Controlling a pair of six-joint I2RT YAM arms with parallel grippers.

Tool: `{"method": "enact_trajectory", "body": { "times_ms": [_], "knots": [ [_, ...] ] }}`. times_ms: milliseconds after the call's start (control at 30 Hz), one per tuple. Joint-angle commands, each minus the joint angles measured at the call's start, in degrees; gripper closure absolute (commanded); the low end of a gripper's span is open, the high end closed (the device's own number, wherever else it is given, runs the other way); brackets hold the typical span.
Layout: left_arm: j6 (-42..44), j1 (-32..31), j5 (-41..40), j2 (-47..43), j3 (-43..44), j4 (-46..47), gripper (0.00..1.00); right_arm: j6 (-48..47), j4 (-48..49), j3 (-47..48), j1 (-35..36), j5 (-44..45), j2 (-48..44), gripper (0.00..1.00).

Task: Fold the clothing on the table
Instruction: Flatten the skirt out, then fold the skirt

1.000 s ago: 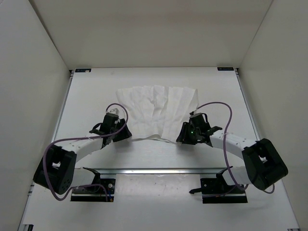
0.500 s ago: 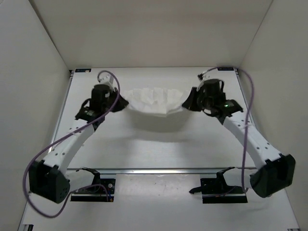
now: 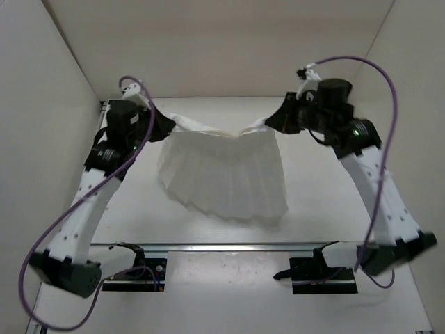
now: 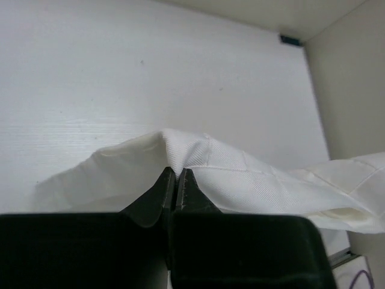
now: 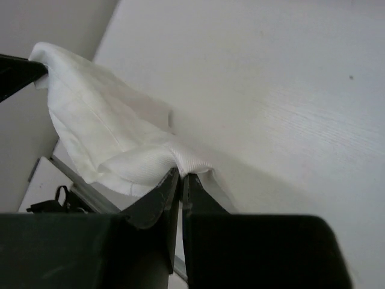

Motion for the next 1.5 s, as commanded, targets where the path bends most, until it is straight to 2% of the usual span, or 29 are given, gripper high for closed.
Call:
{"method": "enact_trajectory", "body": {
  "times_ms": [0,67,133,200,233,300,400,533,600,633,700,733,800,933,1133,1267,1367,1467],
  "knots": [
    [2.77,1.14,1.11,11.87,6.83,-2.08,1.0,-5.12,-4.04,14.03,-0.63,0.55,13.53,1.0],
    [3.92,1.67,1.9,17.58,15.19,-4.36,1.0,-7.06,-8.97,27.67,0.16,3.0,24.14,1.0],
    [4.62,1.59,1.73,24.36,27.99,-8.92,1.0,-8.21,-15.28,47.06,0.42,4.77,31.44,1.0],
    [5.33,1.24,0.59,26.75,34.17,-10.77,1.0,-7.16,-11.65,46.03,-0.45,2.94,29.84,1.0],
    [5.16,1.06,0.41,27.46,36.99,-11.05,1.0,-6.63,-9.27,42.27,-1.24,2.93,28.78,1.0],
    [5.24,0.89,0.14,27.11,36.67,-10.88,1.0,-6.54,-5.13,33.73,-1.68,3.28,24.91,1.0],
    [4.98,0.01,-0.91,22.13,24.84,-6.76,1.0,-6.71,-0.99,21.68,-3.18,3.37,20.52,1.0],
    [1.83,0.0,1.37,14.03,-1.84,3.16,1.0,-5.67,4.72,1.57,-5.2,2.14,16.82,1.0],
    [0.33,-0.08,2.33,10.6,-16.7,7.99,1.0,-3.48,9.19,-11.85,-5.29,1.35,13.75,1.0],
    [-0.9,-0.17,2.69,9.8,-19.64,8.89,1.0,-2.16,11.21,-15.48,-4.94,1.61,12.26,1.0],
    [-2.58,-0.96,3.3,7.6,-30.52,11.96,1.0,0.21,14.03,-28.2,-4.59,1.35,9.97,1.0],
    [-2.58,-1.48,2.96,6.9,-32.92,12.5,1.0,1.45,15.09,-34.26,-4.06,1.0,8.65,1.0],
    [-3.2,-3.68,3.39,4.62,-39.94,12.85,1.0,3.12,15.97,-40.78,-3.62,1.26,6.89,1.0],
    [-4.34,-7.63,2.96,-0.3,-45.58,8.91,1.0,5.58,13.17,-51.26,-1.51,3.11,-0.21,1.0],
    [-9.17,-12.03,2.61,-15.75,-49.46,3.12,1.0,10.68,9.48,-60.85,3.58,1.97,-13.84,1.0],
    [-10.84,-13.44,3.48,-22.62,-50.96,-1.37,1.0,13.76,4.31,-62.8,5.17,0.82,-24.03,1.0],
    [-11.89,-13.09,4.27,-27.81,-51.92,-4.89,1.0,13.06,-1.49,-62.71,3.6,0.04,-30.8,1.0],
    [-12.77,-12.83,4.72,-31.77,-49.04,-9.45,1.0,11.57,-6.59,-61.23,2.28,-1.81,-36.34,1.0]
  ]
}}
